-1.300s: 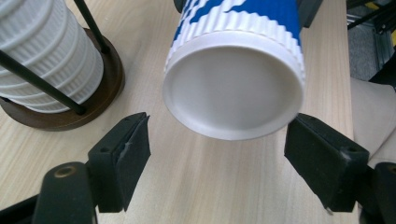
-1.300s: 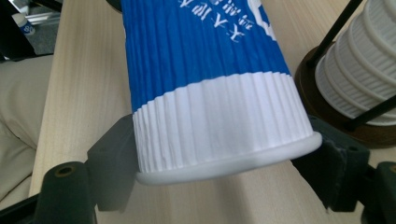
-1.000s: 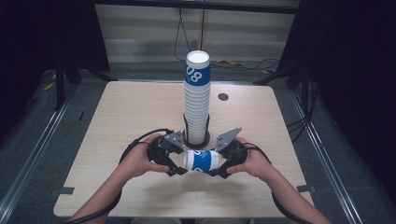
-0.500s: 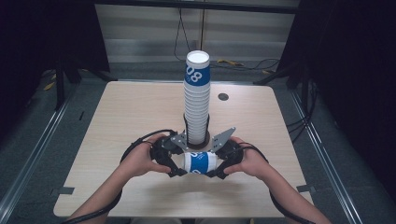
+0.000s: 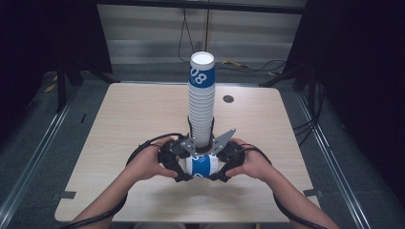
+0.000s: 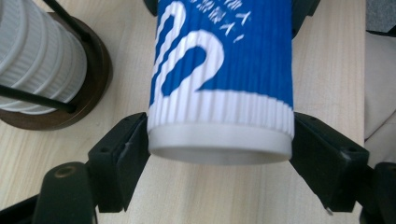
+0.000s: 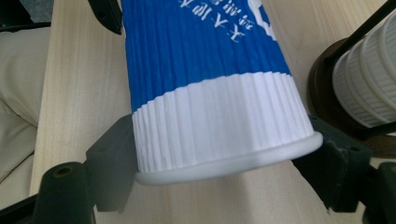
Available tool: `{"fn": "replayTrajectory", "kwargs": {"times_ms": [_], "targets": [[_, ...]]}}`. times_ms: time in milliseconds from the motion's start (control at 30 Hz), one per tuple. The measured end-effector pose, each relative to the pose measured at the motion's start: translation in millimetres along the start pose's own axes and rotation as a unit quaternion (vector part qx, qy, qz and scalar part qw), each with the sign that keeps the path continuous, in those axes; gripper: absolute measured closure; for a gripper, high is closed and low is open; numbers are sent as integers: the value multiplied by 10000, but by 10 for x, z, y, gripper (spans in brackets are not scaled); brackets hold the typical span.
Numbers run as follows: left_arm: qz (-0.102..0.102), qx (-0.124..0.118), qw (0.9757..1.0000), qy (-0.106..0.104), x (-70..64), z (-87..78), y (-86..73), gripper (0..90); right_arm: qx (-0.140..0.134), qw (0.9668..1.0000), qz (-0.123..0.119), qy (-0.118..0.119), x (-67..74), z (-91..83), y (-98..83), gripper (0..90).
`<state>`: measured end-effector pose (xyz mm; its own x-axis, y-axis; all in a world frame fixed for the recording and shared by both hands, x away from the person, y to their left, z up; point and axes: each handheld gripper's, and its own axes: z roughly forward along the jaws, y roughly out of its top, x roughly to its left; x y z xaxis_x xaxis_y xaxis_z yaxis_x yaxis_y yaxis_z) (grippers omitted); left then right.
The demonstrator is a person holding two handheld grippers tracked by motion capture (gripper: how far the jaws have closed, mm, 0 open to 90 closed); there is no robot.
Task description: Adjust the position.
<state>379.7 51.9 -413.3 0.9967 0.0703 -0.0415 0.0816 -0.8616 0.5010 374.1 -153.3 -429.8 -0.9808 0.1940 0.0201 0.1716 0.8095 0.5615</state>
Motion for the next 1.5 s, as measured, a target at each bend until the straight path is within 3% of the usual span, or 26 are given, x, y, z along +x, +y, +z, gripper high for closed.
{"fn": "replayTrajectory", "kwargs": {"times_ms": [33, 333, 367, 433, 500, 633, 767, 833, 867, 1200, 1267, 1500], "targets": [[75, 64, 10000, 13, 10, -8, 7, 222, 0, 10000, -9, 14, -2, 3, 7, 203], [82, 170, 9998, 1, 26, -5, 42, 222, 17, 10000, -30, 7, -4, 1, 54, 203], [162, 183, 9997, 8, 35, -6, 49, 222, 34, 10000, -30, 16, -4, 1, 57, 202], [99, 147, 9998, 4, 21, 5, 53, 223, 50, 10000, -43, 18, -6, 6, 62, 202], [202, 227, 9995, 50, 34, 1, 59, 226, 23, 10000, -32, 20, -7, 4, 68, 201], [49, 189, 9998, 2, 12, 24, 51, 230, 42, 10000, -54, 31, 1, 3, 80, 199], [181, 266, 9995, 29, 39, 23, 49, 237, 35, 10000, -57, 32, 2, 3, 88, 198], [183, 271, 9995, 23, 40, 23, 48, 238, 63, 10000, -73, 17, 2, 0, 92, 198], [76, 247, 9997, 22, 28, 29, 43, 240, 68, 9999, -86, 23, 1, 2, 92, 197], [54, 336, 9994, 34, 15, 53, 50, 245, 145, 9999, -73, 31, 8, 7, 109, 197], [167, 344, 9993, 37, 25, 53, 56, 251, 182, 9998, -76, 14, 10, 4, 113, 197], [176, 412, 9990, 1, 2, 70, 85, 256, 202, 9997, -159, 21, 16, 19, 134, 196]]}}
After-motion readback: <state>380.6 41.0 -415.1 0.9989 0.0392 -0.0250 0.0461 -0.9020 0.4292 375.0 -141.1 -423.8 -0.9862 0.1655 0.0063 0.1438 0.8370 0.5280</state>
